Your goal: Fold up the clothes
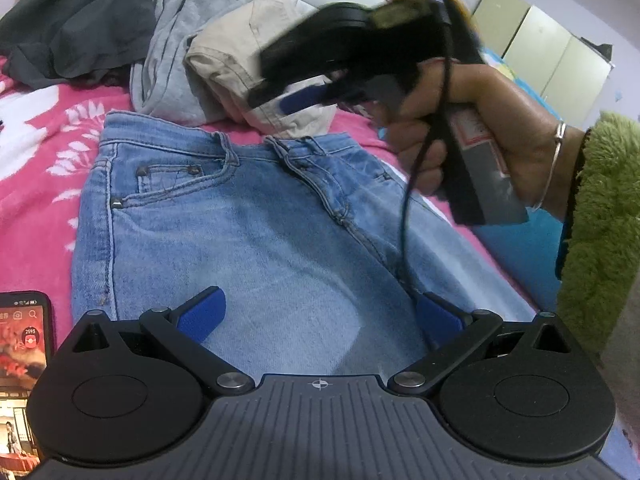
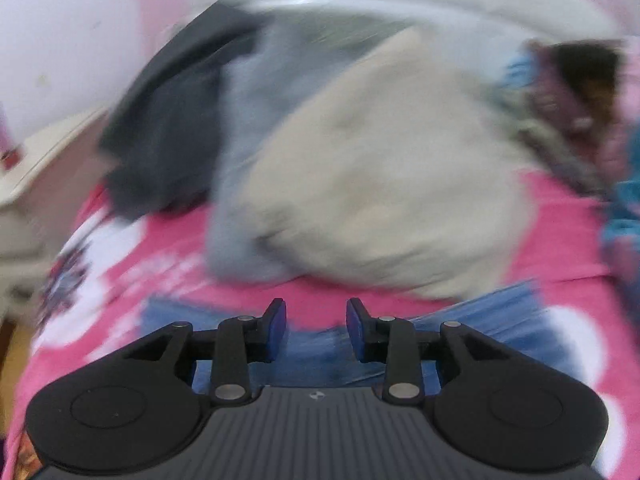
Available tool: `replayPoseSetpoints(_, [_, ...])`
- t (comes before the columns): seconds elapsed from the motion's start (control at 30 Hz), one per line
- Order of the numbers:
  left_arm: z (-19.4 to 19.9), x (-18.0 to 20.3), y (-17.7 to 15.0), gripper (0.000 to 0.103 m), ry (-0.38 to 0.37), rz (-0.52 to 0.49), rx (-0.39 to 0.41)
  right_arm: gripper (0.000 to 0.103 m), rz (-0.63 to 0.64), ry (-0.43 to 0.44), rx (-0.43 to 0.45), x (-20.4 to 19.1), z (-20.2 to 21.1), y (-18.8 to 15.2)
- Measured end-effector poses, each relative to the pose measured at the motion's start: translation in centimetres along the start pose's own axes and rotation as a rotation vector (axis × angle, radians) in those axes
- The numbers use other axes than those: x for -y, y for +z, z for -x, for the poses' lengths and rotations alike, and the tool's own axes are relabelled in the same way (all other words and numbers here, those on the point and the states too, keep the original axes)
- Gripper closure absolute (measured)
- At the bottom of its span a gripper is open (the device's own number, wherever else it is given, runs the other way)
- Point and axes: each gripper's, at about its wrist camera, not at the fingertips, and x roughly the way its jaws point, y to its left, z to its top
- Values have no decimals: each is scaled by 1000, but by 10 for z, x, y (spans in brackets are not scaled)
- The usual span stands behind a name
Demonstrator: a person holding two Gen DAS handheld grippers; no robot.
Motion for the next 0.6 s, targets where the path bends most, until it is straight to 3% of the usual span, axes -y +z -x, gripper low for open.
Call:
replayPoseSetpoints(0.17, [0, 3, 1, 0, -6, 1, -2, 75, 24, 40, -109, -22, -23, -12])
replayPoseSetpoints(0.3, [-1, 4, 3, 0, -6, 9, -4, 101, 36, 6, -100, -32, -29, -18])
replayPoseSetpoints(0.6, [-1, -2, 9, 0, 0, 52, -6, 101, 19, 37, -8, -36, -29, -12])
